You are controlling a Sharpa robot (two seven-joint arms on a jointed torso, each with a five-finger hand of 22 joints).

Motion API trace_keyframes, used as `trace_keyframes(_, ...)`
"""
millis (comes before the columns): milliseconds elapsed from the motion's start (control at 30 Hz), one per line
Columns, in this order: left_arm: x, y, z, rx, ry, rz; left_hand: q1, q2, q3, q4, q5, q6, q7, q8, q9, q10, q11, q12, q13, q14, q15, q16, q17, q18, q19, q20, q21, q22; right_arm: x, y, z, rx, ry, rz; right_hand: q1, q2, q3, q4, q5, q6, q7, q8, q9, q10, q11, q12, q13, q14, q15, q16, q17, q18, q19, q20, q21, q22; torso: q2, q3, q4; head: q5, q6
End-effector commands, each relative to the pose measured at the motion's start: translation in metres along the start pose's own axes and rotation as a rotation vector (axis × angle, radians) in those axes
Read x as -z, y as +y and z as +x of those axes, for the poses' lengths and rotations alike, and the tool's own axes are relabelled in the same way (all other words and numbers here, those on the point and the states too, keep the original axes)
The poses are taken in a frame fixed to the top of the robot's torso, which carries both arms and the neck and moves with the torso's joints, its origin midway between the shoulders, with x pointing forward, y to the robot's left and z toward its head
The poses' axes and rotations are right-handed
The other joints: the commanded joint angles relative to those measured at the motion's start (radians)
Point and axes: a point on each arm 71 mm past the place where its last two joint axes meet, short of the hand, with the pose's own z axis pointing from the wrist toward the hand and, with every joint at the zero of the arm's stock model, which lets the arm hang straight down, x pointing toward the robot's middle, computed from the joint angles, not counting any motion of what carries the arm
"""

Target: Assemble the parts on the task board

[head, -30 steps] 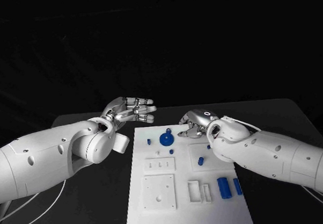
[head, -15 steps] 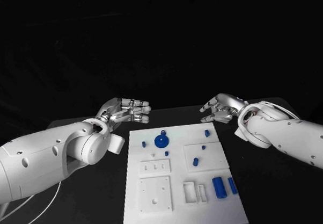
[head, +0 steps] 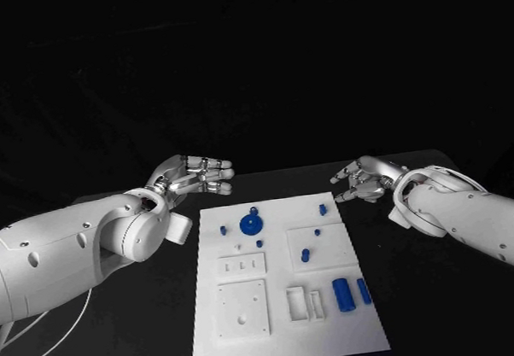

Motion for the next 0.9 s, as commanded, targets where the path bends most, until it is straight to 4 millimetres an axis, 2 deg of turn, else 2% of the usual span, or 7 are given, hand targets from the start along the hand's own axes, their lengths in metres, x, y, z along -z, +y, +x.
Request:
trace_keyframes(33,0.0,-0.001,0.004,-0.001,0.038,0.025,-0.002,-0.011,-0.003,-0.009,0.002,-0.008,0.007,-0.006,0.001,-0.026,0.007,-0.001,0.0,-0.01,0.004,-0.007,-0.003,-0.002,-0.007,0.006,0.004,0.0,-0.001,-0.001,0.007,0.009,0.052,-0.023,-0.003,-0.022,0.06,0.0,-0.004,-0.01,-0.001,-0.004,-0.001,-0.004,-0.002,-0.004,0.0,-0.007,-0.003,-0.006,0.0,0.0,0.002,0.002,-0.004,0.076,0.0,0.0043,0.0012,-0.003,-0.003)
trace_keyframes(133,-0.001,0.0,0.005,-0.001,0.045,0.025,-0.002,-0.013,-0.006,-0.011,0.001,-0.015,0.01,-0.006,0.001,-0.044,0.012,-0.002,0.0,-0.013,0.007,-0.009,-0.003,0.0,-0.009,0.009,0.003,0.0,-0.001,-0.005,0.012,0.018,0.064,-0.012,-0.006,-0.026,0.065,0.0,-0.022,-0.015,-0.003,-0.004,-0.002,-0.005,-0.005,-0.004,-0.001,-0.007,-0.003,-0.007,-0.001,0.0,0.002,0.002,-0.004,0.076,0.0,0.0037,0.0013,-0.004,-0.005)
trace_keyframes(467,-0.001,0.0,0.009,0.0,0.056,0.025,-0.001,-0.014,-0.008,-0.013,0.002,-0.02,0.012,-0.004,0.001,-0.057,0.016,-0.001,0.0,-0.022,0.012,-0.018,-0.006,0.004,-0.015,0.015,-0.001,-0.003,-0.003,-0.014,0.024,0.028,0.087,0.018,-0.005,-0.032,0.081,0.001,-0.018,-0.033,-0.003,-0.005,-0.002,-0.008,-0.007,-0.006,-0.002,-0.008,-0.005,-0.008,0.0,-0.002,0.0,0.0,-0.006,0.076,0.002,0.0035,0.0049,-0.006,-0.009)
trace_keyframes(567,-0.001,0.0,0.009,0.001,0.058,0.025,-0.001,-0.014,-0.008,-0.013,0.002,-0.02,0.012,-0.004,0.001,-0.057,0.016,-0.001,0.0,-0.022,0.012,-0.018,-0.006,0.004,-0.015,0.015,-0.001,-0.003,-0.004,-0.014,0.026,0.026,0.091,0.017,-0.006,-0.032,0.081,0.001,-0.026,-0.031,-0.004,-0.005,-0.002,-0.007,-0.007,-0.005,-0.001,-0.008,-0.005,-0.007,0.001,-0.002,0.0,0.0,-0.007,0.076,0.003,0.0044,0.0041,-0.007,-0.009)
trace_keyframes(900,-0.001,0.0,0.011,0.002,0.063,0.023,-0.002,-0.011,-0.01,-0.011,0.001,-0.022,0.012,-0.002,0.001,-0.057,0.017,-0.001,0.0,-0.021,0.013,-0.019,-0.007,0.007,-0.014,0.017,-0.003,-0.004,-0.008,-0.009,0.032,0.021,0.098,0.014,-0.019,-0.016,0.054,0.003,-0.047,0.004,-0.007,-0.003,0.0,-0.004,-0.007,0.004,0.005,-0.006,-0.005,-0.001,0.008,-0.004,0.002,-0.001,0.001,0.077,0.003,0.0031,0.0048,-0.007,-0.012)
